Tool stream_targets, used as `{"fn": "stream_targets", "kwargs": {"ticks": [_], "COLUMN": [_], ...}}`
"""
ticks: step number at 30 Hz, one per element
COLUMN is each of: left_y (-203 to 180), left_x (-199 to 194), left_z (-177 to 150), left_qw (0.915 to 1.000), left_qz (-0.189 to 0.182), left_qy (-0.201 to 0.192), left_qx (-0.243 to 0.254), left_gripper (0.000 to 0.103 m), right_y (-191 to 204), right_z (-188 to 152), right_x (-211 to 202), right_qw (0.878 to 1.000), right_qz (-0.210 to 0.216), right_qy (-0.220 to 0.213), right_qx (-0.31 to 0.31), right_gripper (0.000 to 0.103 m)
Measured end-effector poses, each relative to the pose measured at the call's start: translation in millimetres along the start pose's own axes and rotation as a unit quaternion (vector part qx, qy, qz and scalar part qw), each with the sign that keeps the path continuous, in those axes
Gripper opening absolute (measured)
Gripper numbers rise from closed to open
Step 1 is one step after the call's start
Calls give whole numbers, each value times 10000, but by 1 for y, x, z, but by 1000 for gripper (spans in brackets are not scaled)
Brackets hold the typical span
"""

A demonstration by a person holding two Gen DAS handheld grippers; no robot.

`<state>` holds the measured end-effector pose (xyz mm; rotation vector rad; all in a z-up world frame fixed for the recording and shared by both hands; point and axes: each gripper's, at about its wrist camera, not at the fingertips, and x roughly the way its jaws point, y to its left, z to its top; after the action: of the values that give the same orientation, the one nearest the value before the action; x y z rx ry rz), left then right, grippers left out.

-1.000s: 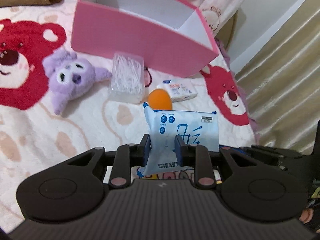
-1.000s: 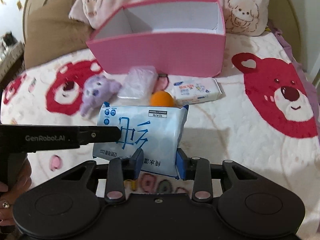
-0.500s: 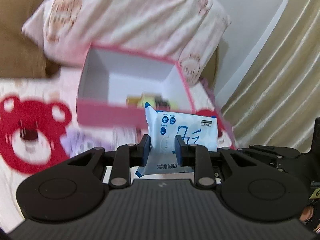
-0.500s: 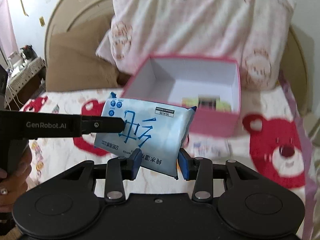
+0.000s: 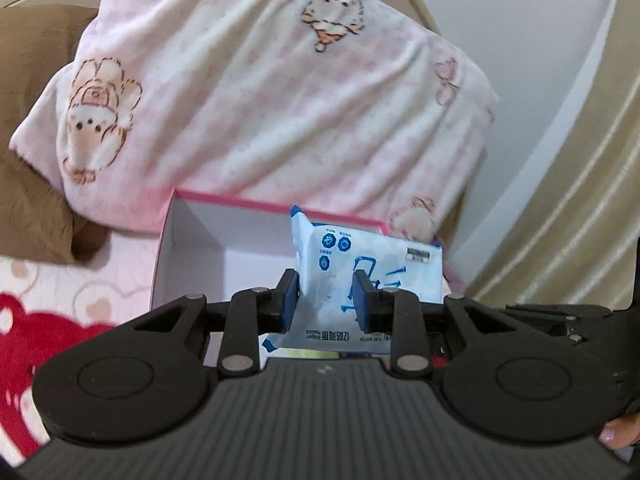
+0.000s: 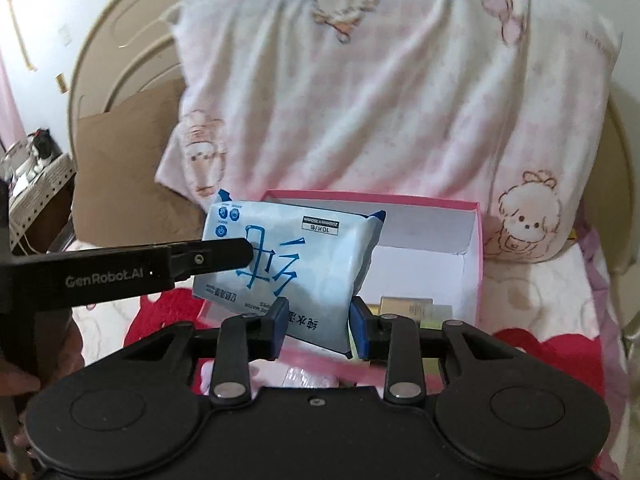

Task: Organize objects
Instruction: 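Carry the wet-wipes pack into the pink box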

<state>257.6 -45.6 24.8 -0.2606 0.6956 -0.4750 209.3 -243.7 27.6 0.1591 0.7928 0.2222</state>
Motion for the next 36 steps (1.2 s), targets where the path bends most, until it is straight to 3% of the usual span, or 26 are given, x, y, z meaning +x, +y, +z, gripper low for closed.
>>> {"fn": "stream_targets", "kwargs": {"ticks": [3, 9, 15, 22, 27, 32, 36], "left_y": [6, 12, 30, 58, 59, 61, 48], "left_x": [29, 92, 136, 174, 191, 207, 216], "left_z": [7, 9, -3, -12, -9, -11, -15], "left_qw": [9999, 9987, 9970, 9860, 9840, 9750, 9792], "left_qz": [87, 415, 425, 435, 536, 294, 484], "left_qy": [-117, 261, 577, 969, 1155, 1497, 1540], "left_qx": [-24, 154, -305, -1282, -1248, -1612, -1228], "left_gripper": [28, 30, 31, 31, 31, 28, 27], "right_y": [-13, -30, -45, -47, -45, -48, -46], "right_z": [14, 29, 21, 17, 20, 17, 10], "right_x": [25, 88, 125, 155, 172, 170, 179], "right_qw": [10000, 9983, 9967, 9917, 9876, 9824, 9740], "right_qz": [-48, -446, -631, -974, -1166, -1477, -1638], "right_qy": [66, 324, 421, 628, 741, 718, 906], "right_qx": [28, -201, -304, -558, -745, -885, -1276], "right_gripper": [33, 33, 33, 33, 33, 33, 29]}}
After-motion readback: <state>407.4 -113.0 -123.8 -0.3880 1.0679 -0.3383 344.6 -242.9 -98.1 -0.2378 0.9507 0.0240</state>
